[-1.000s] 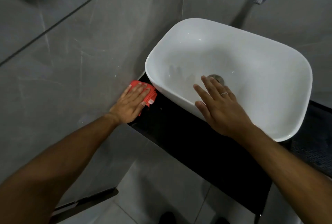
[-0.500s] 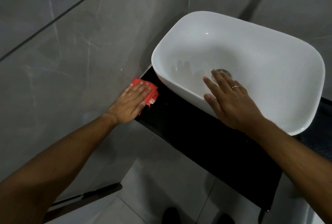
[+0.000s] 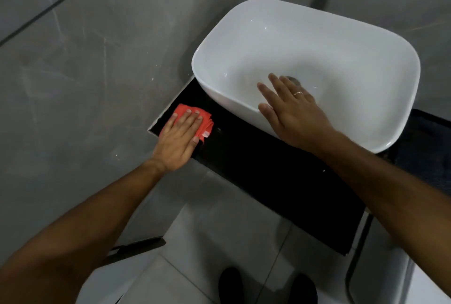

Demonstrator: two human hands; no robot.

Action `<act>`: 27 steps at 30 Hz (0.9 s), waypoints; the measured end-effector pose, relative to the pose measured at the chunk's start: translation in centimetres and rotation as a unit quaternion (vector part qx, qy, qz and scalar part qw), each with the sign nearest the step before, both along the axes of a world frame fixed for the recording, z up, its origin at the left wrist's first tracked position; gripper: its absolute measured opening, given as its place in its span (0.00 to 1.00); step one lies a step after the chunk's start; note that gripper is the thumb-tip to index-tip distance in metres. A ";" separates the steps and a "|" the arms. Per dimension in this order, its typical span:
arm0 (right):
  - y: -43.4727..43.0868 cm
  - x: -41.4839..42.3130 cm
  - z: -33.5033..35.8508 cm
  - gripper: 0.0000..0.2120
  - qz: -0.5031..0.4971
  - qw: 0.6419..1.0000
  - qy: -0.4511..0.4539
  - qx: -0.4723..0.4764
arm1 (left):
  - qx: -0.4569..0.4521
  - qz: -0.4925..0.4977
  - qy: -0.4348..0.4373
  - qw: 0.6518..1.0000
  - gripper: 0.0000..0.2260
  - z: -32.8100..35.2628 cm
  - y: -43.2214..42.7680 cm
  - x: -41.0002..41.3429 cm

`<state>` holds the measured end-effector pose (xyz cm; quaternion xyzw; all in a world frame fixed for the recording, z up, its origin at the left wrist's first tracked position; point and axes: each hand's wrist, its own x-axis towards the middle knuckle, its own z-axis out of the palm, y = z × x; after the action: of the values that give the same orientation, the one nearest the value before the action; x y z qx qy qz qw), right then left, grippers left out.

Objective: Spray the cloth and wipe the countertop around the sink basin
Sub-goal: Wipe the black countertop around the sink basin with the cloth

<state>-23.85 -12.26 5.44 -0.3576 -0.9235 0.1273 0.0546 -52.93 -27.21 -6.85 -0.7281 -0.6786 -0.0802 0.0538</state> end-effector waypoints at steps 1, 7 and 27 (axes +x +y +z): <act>0.0 0.0 -0.1 0.27 -0.003 1.000 0.003 -0.009 | 0.009 -0.004 0.000 1.000 0.24 -0.1 -0.3 1.4; 0.2 0.6 -0.4 0.27 -0.009 0.997 0.024 -0.073 | 0.043 -0.074 -0.060 0.995 0.21 -1.0 -2.0 13.9; 0.0 0.5 -0.5 0.28 -0.002 0.999 0.046 -0.020 | 0.043 0.027 -0.031 0.998 0.24 -0.7 -1.6 -5.1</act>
<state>-23.34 -12.28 4.97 -0.3544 -0.9166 0.1616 0.0899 -58.07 -28.82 -7.52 -0.7034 -0.6956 -0.1305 0.0659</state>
